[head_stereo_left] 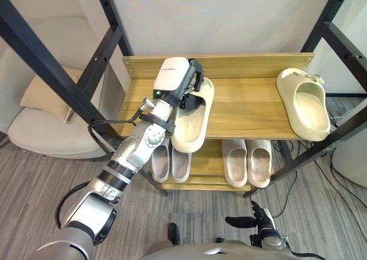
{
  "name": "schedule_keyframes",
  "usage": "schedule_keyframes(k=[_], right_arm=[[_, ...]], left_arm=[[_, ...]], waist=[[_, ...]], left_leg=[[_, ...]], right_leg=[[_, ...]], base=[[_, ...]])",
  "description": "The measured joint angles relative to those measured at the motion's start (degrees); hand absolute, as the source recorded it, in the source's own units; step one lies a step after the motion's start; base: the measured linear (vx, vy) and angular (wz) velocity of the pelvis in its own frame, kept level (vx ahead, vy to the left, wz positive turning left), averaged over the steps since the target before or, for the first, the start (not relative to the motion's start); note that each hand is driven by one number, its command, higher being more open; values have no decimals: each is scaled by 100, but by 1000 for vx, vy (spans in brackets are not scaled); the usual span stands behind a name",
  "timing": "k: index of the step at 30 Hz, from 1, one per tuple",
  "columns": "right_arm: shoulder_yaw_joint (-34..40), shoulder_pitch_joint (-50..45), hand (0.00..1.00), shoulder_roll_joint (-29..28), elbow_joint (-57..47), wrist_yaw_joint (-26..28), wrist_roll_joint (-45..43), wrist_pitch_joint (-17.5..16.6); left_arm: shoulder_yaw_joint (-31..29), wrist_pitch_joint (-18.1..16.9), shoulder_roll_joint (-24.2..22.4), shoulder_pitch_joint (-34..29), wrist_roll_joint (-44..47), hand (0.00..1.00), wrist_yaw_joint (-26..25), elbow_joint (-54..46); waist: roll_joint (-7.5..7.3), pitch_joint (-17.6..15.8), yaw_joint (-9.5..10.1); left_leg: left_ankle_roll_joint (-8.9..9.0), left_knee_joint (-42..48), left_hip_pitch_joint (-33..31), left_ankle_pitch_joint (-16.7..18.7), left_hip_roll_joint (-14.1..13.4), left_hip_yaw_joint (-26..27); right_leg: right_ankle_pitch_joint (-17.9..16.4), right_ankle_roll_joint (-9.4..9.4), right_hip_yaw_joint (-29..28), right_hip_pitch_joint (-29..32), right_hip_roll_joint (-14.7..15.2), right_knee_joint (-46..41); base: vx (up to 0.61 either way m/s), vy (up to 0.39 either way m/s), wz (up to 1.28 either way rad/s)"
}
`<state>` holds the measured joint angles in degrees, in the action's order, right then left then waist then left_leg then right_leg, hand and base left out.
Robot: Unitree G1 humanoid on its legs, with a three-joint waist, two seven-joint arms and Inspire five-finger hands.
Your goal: Organize the slippers on the shoe rack
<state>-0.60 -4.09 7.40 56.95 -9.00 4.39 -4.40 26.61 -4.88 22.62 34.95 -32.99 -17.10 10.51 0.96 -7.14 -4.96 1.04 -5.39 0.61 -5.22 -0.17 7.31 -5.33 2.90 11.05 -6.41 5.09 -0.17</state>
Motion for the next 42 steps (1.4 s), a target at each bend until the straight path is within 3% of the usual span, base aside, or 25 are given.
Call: schedule_keyframes(k=[7,19,20,42], right_arm=[[66,3,100,-3,-29,-42,-3,0],[66,-32,100,51,-78,-47,-6,-1],[66,-47,100,51,-103,-47,-6,-1],[66,-208,100,76,-247,-176,-71,-77]], left_arm=[[12,128,-173,324,13,0,-3,349],[175,193,-305,920,150,0,-13,904],[175,193,-318,925,150,100,-25,910],[78,437,-1329,1003,697,100,-568,908]], waist=[[49,-28,-176],[137,-78,-317],[138,-79,-318],[195,-97,-460]], left_leg=[[6,2,17,18,-22,257],[16,1,20,79,-66,411],[20,1,19,83,-66,427],[26,31,-15,84,-54,306]], right_leg=[[122,-16,-244,41,-10,141],[161,-41,-452,138,-37,155],[161,-40,-465,142,-37,158],[169,-24,-520,194,-3,152]], base=[[-13,14,-19],[-24,4,-9],[-3,1,-6],[-4,1,-1]])
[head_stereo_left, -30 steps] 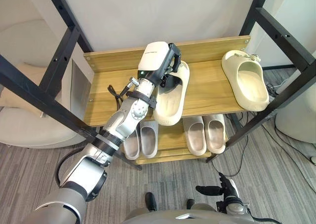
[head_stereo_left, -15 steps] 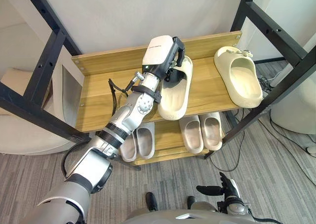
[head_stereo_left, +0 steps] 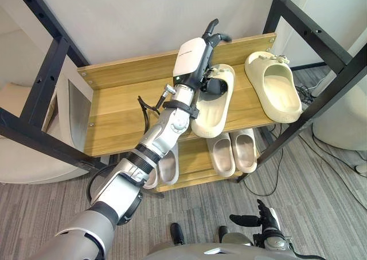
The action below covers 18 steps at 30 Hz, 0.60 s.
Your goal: Organize the slippers on the shoe rack
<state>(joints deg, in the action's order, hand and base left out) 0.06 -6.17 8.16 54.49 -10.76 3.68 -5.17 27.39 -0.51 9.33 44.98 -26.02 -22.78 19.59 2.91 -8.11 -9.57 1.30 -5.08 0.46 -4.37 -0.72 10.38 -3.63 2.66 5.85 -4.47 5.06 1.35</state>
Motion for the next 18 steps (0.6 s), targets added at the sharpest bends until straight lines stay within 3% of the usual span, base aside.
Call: schedule_keyframes(k=[11,18], right_arm=[[-8,-140,100,92,-18,-5,-2,2],[-14,-190,100,118,22,0,-57,17]], left_arm=[[-93,-3,-274,-34,346,100,-21,-444],[-120,-11,-326,-105,528,100,-33,-805]], waist=[[153,74,20],[170,86,107]], left_leg=[[-42,-3,-83,-83,-58,-311],[-44,-29,-91,-126,-72,-380]], right_leg=[[-42,19,129,136,-9,-235],[-37,32,171,162,-5,-324]], base=[[-48,-1,6],[-62,6,4]])
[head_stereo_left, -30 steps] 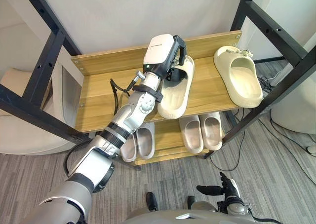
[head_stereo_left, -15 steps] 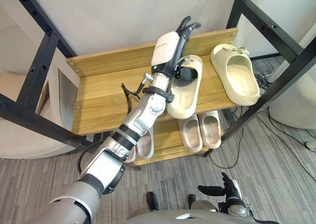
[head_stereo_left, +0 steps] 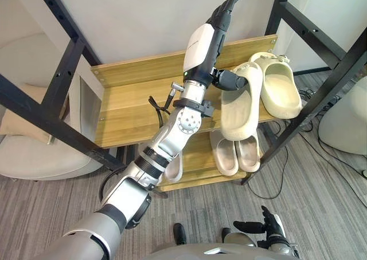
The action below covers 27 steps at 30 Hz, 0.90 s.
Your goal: Organize the slippers on the shoe rack
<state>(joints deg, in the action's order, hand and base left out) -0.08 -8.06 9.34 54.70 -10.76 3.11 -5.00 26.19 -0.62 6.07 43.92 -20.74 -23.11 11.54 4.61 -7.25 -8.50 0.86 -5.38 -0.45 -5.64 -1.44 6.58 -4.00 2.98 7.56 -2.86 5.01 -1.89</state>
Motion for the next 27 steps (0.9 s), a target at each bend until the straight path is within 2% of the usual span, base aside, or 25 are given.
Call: schedule_keyframes(k=[15,19,27], right_arm=[[-5,4,100,7,19,1,-91,56],[-16,11,100,6,24,-4,-91,71],[-117,80,100,-59,29,-29,-92,73]], left_arm=[[3,-6,-80,-89,25,100,6,-41],[3,-16,-85,-317,27,100,59,24],[16,-14,-76,-338,33,100,99,525]], waist=[[-6,-1,54],[-16,-6,57],[-202,-64,68]], left_leg=[[-7,1,-77,-100,-13,-86],[-7,-4,-58,-101,-28,-91],[-3,-4,-66,-98,-34,-87]], right_leg=[[13,12,82,66,-16,-73],[29,17,98,38,-46,-67],[131,29,114,-46,-48,141]], base=[[-19,1,2],[-48,-5,1],[-16,2,0]])
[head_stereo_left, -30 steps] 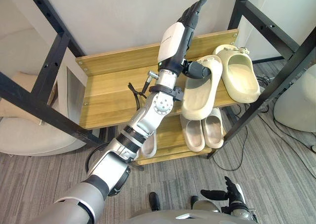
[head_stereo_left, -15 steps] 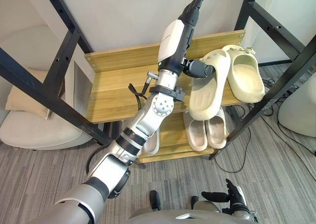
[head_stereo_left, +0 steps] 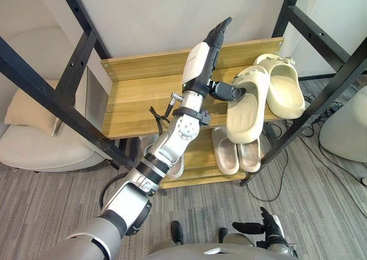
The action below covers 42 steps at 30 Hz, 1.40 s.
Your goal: Organize the slippers on the shoe rack
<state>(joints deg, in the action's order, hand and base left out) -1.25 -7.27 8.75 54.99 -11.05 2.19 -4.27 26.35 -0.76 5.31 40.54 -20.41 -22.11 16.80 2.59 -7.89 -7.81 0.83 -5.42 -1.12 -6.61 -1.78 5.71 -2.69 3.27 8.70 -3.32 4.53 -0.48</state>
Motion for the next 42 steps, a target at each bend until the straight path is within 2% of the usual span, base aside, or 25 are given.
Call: schedule_keyframes(k=[2,12,25,32,37,42], right_arm=[[1,21,100,-29,43,-8,0,0],[8,158,100,-42,199,-27,-2,5],[13,246,100,-64,199,-37,-6,5],[22,269,100,-95,198,-36,-5,1],[33,268,100,-110,194,-36,-5,-12],[29,267,100,-114,192,-35,-5,-14]], left_arm=[[25,0,-4,-8,-1,100,9,51],[218,-5,-23,-121,-12,100,79,74],[255,-125,-7,-183,-23,100,117,73],[175,-122,90,-60,-344,100,113,176],[-150,33,117,269,-566,100,63,529],[-380,273,235,299,-647,100,-3,597]], waist=[[-50,-15,-2],[-116,-53,14],[-129,-61,47],[-130,-61,44],[-140,-68,-2],[-147,-73,-10]], left_leg=[[7,0,1,5,6,9],[35,0,51,28,10,8],[55,0,66,64,15,6],[56,0,69,65,14,5],[56,0,70,65,11,5],[60,1,69,67,4,8]], right_leg=[[3,5,5,-18,0,29],[35,24,40,-148,0,176],[37,27,50,-188,1,230],[38,29,50,-188,1,227],[38,28,49,-186,-2,226],[38,28,47,-184,-9,227]], base=[[0,0,0],[2,-1,1],[0,0,0],[0,0,0],[0,0,0],[0,0,0]])
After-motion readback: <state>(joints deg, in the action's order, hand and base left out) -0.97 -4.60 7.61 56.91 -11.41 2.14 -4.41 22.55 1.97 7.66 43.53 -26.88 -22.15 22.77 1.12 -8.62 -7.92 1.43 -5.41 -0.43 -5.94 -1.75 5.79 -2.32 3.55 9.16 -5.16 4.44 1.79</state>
